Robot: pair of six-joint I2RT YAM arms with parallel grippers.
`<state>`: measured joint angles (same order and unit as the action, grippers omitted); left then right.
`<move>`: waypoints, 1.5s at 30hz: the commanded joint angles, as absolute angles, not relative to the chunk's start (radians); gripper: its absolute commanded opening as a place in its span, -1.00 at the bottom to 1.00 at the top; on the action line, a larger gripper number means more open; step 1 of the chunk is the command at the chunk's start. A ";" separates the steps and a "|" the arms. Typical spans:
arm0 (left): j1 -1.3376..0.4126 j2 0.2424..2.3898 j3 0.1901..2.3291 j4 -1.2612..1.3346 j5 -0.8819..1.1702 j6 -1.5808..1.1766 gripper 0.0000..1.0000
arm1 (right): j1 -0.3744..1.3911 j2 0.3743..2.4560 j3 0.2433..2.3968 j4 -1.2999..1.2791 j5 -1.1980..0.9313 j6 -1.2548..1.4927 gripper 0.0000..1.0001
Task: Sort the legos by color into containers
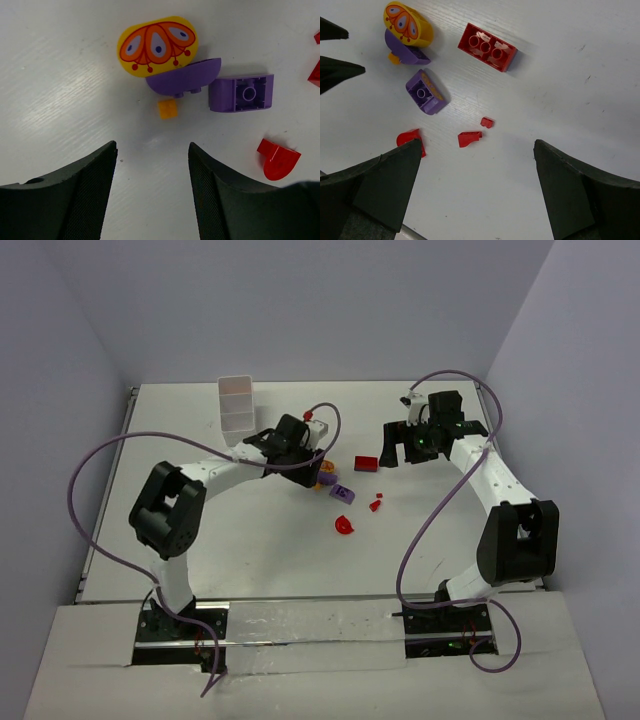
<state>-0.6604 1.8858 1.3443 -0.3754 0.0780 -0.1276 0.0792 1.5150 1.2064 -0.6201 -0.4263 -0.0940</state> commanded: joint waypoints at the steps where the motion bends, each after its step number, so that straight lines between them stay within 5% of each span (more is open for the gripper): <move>1: -0.701 1.934 1.430 -0.413 0.061 -0.153 0.28 | 0.071 1.496 1.253 -0.630 -0.410 -0.091 1.00; 20: -0.724 2.075 1.519 -0.419 0.006 -0.163 0.06 | 0.069 1.496 1.241 -0.629 -0.403 -0.100 1.00; 32: -0.724 2.100 1.512 -0.419 0.005 -0.169 -0.26 | 0.071 1.506 1.252 -0.632 -0.404 -0.097 1.00; 45: -0.689 1.926 1.474 -0.420 0.011 -0.120 -0.86 | 0.071 1.508 1.259 -0.641 -0.408 -0.101 1.00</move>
